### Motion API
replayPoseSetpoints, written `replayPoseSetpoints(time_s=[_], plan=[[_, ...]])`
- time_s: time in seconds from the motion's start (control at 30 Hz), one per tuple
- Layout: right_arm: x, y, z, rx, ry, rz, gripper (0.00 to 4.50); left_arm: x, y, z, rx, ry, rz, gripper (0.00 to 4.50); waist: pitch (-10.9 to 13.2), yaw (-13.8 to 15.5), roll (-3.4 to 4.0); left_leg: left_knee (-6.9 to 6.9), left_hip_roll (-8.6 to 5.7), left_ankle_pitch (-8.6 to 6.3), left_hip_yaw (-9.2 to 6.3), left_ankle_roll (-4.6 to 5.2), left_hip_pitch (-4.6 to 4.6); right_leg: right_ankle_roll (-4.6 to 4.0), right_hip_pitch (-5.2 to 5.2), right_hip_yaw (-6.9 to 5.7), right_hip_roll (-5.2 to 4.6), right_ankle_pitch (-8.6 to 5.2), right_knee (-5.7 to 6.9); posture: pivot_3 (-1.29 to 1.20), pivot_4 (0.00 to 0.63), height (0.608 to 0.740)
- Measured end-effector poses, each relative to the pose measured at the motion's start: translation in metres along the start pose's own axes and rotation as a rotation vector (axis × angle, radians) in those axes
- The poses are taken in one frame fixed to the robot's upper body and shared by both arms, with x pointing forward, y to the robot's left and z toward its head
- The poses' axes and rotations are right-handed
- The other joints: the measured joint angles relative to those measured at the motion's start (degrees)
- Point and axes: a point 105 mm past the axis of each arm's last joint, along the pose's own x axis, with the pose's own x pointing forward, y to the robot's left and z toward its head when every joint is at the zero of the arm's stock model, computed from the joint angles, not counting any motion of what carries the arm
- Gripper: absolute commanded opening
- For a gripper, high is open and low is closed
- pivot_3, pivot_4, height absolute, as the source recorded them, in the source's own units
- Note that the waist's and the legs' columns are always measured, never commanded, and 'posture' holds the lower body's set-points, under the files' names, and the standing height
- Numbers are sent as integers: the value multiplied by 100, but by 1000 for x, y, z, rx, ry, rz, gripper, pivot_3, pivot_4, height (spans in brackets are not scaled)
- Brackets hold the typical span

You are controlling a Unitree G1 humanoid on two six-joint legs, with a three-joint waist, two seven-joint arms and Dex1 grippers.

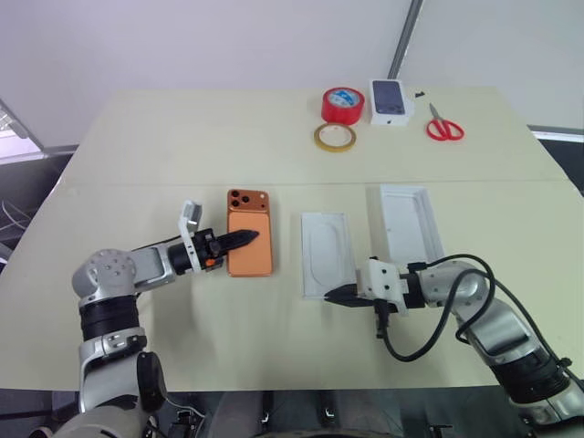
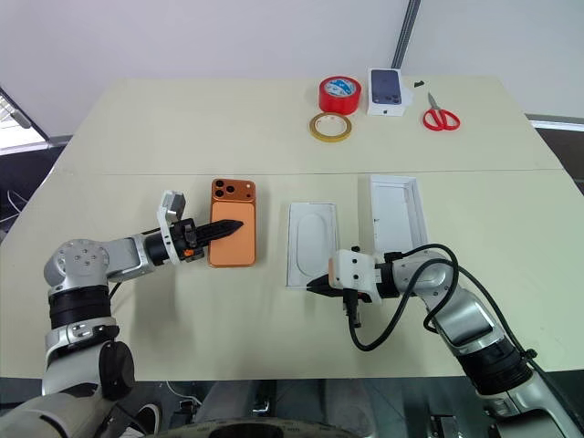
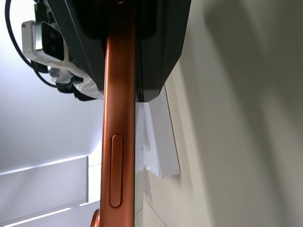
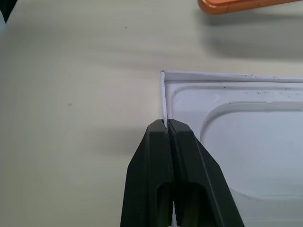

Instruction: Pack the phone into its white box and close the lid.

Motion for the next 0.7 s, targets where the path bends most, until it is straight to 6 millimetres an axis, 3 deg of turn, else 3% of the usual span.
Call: replayPoseSetpoints(time_s=[0.2,0.4,0.5,0.53,0.63,0.7], plan=[[3,6,7,-4,-13,24,47,10,-4,-5,-26,16,-32,0,0,6,0,2,0,0,0,0,0,0,2,0,0,0,0,0,150,740],[9,15,7,-5,-16,60,47,31,-29,-9,-1,55,-117,0,0,12,-1,5,0,0,0,0,0,0,4,-1,0,0,0,0,150,740],[9,17,8,15,-15,67,927,37,-31,-14,-6,70,-124,0,0,-10,-1,4,1,3,0,-5,3,0,4,-1,5,0,2,0,150,740],[10,17,9,19,-19,65,1543,39,-31,-17,-7,72,-124,0,0,-11,-1,4,2,4,0,-6,3,0,4,-1,6,0,3,0,150,740],[11,15,14,32,-44,53,2835,41,-31,-21,-12,75,-123,0,0,-6,-1,4,2,4,0,-6,4,0,4,0,6,0,4,0,150,740],[9,16,19,40,-56,57,2835,42,-31,-25,-19,80,-125,0,0,5,-1,6,2,4,0,-6,3,0,5,0,5,0,3,0,150,740]])
